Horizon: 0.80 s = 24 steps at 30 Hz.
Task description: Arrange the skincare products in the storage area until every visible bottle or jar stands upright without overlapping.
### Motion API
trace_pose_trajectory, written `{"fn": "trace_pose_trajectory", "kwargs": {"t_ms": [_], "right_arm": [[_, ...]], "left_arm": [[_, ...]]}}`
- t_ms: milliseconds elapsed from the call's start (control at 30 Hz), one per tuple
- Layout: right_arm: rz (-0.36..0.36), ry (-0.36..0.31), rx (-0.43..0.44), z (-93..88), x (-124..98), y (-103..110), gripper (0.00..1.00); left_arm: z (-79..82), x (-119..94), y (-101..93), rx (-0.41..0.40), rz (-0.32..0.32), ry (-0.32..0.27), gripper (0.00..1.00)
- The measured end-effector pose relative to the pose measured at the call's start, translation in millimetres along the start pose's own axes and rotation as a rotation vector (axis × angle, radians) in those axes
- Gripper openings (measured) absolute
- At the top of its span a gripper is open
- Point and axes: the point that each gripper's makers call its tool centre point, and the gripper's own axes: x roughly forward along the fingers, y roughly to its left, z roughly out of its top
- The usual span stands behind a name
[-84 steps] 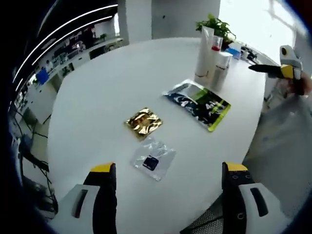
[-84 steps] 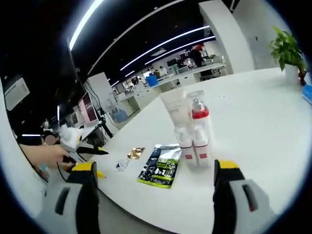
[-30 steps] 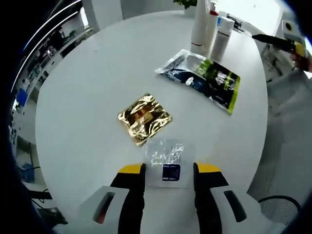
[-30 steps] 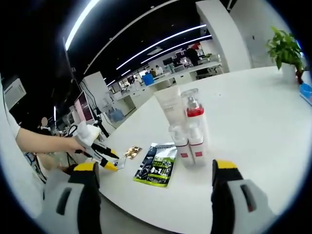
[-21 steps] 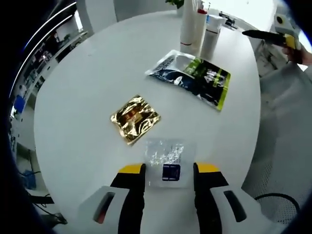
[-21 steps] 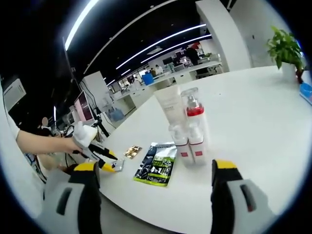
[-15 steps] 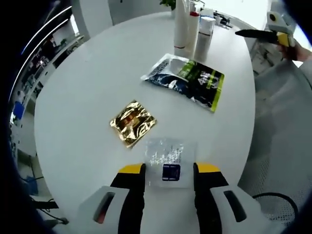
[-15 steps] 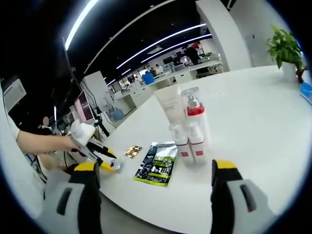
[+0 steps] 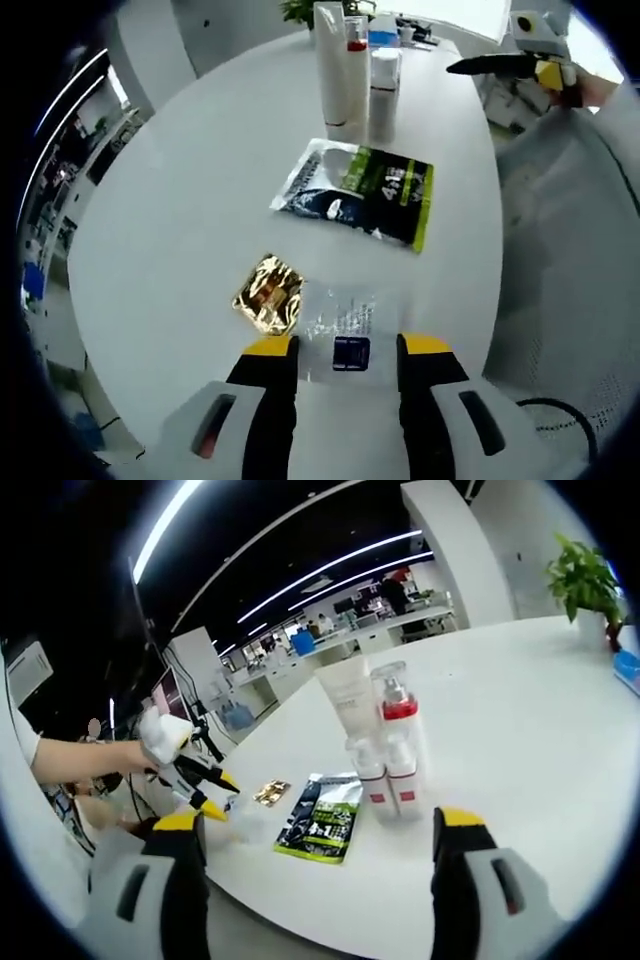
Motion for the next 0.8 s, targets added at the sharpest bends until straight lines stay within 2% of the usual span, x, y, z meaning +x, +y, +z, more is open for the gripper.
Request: {"fn": "trace_pose_trajectory", "kwargs": {"t_ms": [267,633,800], "right_arm": [[-0.023,-0.012,-0.002,1.9,-1.3,-3.9,0.95],[-0.023,-0.002,-0.016,0.1,0.1,-4.0,0.95],[-0.025,-0.001,-0.015,-0.1,0.2,-5.0,0.95]], "left_arm": [[6.2,2.1,-0.7,0.094,-0.035,0.021,0.36],[16.8,7.9,-1.6,0.174,-0.074,0.039,0.37],[21.8,10.9,-4.4,0.183,-0.084,0.034,0.37]]}}
